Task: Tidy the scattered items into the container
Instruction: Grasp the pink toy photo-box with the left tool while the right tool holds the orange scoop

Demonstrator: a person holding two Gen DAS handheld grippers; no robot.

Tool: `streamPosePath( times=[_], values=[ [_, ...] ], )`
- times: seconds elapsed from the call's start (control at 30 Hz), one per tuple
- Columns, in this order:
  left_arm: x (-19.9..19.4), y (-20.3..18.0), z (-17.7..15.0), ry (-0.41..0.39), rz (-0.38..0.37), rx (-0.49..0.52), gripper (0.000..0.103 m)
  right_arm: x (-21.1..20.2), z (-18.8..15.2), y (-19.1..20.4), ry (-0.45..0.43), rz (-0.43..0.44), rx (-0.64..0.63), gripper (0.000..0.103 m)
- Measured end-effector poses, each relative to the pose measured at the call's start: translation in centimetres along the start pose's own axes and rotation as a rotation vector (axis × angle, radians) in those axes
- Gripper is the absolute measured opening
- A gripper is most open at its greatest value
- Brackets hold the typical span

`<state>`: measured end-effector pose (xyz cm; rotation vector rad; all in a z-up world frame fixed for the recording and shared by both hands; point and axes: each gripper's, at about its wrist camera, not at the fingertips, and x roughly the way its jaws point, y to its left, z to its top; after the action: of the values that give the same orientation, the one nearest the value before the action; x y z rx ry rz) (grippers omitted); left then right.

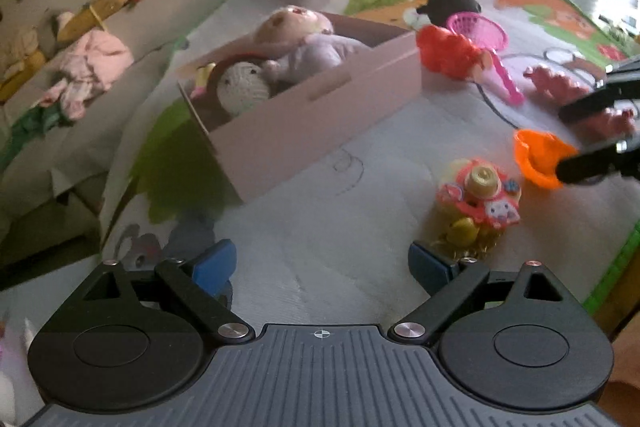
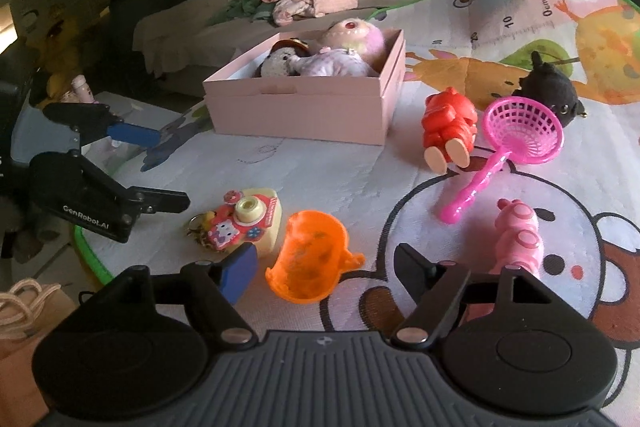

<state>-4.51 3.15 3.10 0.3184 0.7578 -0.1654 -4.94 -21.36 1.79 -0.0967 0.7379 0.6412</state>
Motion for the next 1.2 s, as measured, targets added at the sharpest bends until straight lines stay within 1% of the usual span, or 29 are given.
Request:
streamPosePath(
  times=[0.1,0.13,0.17,0.2,0.27,0.3,0.4,0.47,0.57,0.63,0.67,0.7,0.73,0.77,0.87,1.0,1.1,1.2],
  values=[
    [-0.1,-0.3,0.0,0.001,-0.043,-0.002,0.096,0.6,0.1,0.2,0.01,0.016,-0.005,0.076],
    [-0.1,-0.6,0.0,0.002,-0.053,0.002,0.096,0.8,0.1,0.2,0.015,0.02,-0.003,0.074],
    [-0.1,-0.8,-0.1,0.003,-0.061,0.004,0.096,1.1,0.1,0.2,0.023,0.019,-0.003,0.061],
    [-0.1,-0.9,-0.1,0.004,-0.068,0.002,0.096,1.3,0.2,0.2,0.032,0.019,-0.002,0.054],
    [-0.3,-1.2,-0.1,0.003,-0.087,-0.009,0.096,1.2,0.1,0.1,0.029,0.019,0.002,0.054],
    [-0.5,-1.3,0.0,0.001,-0.108,-0.024,0.096,1.1,0.1,0.1,0.027,0.016,0.0,0.054],
    [-1.0,-2.0,0.4,0.004,-0.213,-0.075,0.096,0.9,0.0,-0.2,0.019,0.006,0.008,0.054],
    [-0.7,-3.2,0.8,0.01,-0.25,-0.074,0.096,0.7,-0.1,-0.4,0.011,-0.009,0.013,0.054],
    [0.6,-5.0,1.4,0.015,-0.232,-0.046,0.096,0.3,-0.3,-0.8,0.002,-0.033,0.014,0.054],
    [1.5,-5.5,1.9,0.014,-0.243,-0.048,0.096,0.0,-0.5,-1.1,0.001,-0.042,0.021,0.054],
    [1.8,-5.7,2.1,0.011,-0.251,-0.05,0.092,0.0,-0.6,-1.2,0.001,-0.044,0.026,0.054],
    [2.0,-5.8,2.3,0.006,-0.255,-0.048,0.086,-0.1,-0.7,-1.3,0.0,-0.045,0.029,0.054],
    [2.2,-5.8,2.4,0.003,-0.255,-0.047,0.069,-0.1,-0.7,-1.3,0.0,-0.045,0.031,0.054],
    [2.3,-5.8,2.4,0.004,-0.254,-0.05,0.064,-0.1,-0.7,-1.3,-0.001,-0.044,0.031,0.054],
    [2.0,-5.6,2.3,-0.005,-0.261,-0.06,0.063,-0.1,-0.6,-1.1,0.003,-0.037,0.02,0.054],
    [0.8,-5.1,1.5,-0.011,-0.256,-0.048,0.063,0.1,-0.3,-0.3,0.017,-0.007,-0.011,0.054],
    [-0.4,-4.3,0.7,-0.011,-0.242,-0.044,0.063,0.2,0.1,0.4,0.029,0.028,-0.023,0.054],
    [-1.3,-3.2,0.2,-0.018,-0.217,-0.051,0.063,0.1,1.3,0.3,0.024,0.059,0.004,0.054]
  ],
)
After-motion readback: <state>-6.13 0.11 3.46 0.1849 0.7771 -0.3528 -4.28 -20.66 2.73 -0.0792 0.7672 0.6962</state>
